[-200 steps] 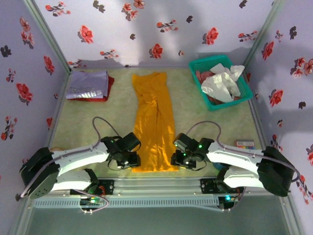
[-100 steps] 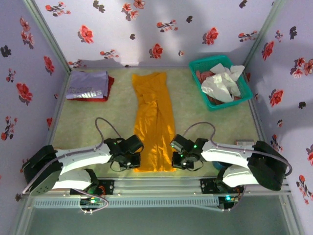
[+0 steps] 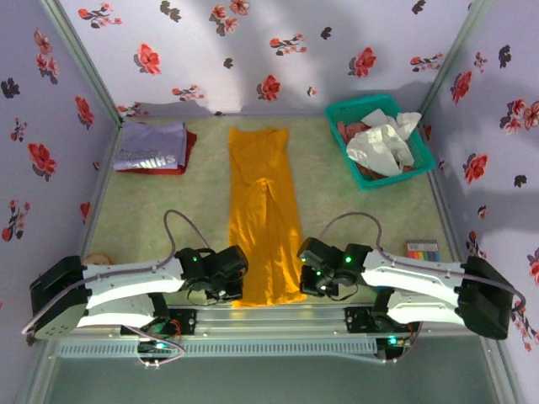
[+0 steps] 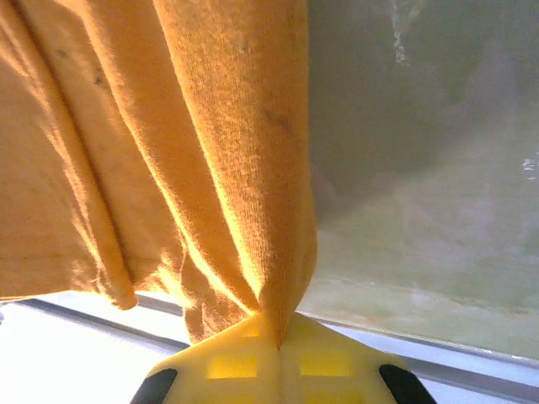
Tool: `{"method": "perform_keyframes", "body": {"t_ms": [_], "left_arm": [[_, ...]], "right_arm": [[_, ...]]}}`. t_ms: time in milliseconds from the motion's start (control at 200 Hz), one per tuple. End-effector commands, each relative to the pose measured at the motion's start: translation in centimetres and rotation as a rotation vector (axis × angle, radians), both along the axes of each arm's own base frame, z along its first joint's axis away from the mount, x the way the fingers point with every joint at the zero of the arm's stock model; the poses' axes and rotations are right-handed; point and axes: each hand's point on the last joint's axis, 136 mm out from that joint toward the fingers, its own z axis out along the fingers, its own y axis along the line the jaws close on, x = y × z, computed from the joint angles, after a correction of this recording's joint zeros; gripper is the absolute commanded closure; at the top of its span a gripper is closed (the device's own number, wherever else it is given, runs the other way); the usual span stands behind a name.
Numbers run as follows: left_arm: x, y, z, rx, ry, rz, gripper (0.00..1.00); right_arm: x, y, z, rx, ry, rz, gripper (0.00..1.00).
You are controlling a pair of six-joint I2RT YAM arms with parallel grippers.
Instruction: Fold and stack the t-shirts
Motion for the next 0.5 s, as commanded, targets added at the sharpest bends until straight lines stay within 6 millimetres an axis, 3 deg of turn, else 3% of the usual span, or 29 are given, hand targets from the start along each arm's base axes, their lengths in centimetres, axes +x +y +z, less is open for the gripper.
{"method": "perform_keyframes", "body": {"t_ms": [0, 175, 495], "left_arm": [[1.8, -0.8, 2.1, -0.043, -0.011, 0.055, 1.0], [7.5, -1.0, 4.9, -0.116, -0.091, 0.107, 1.0], [18.8, -2.3, 8.3, -0.174, -0.138, 0.069, 1.0]], "right_arm": [[2.0, -0.5, 1.9, -0.004, -0.071, -0.058, 1.0], [7.1, -0.4, 5.1, 0.069, -0.156, -0.108, 1.0], [16.1, 1.0, 7.8, 0.083, -0.167, -0.064, 1.0]]}}
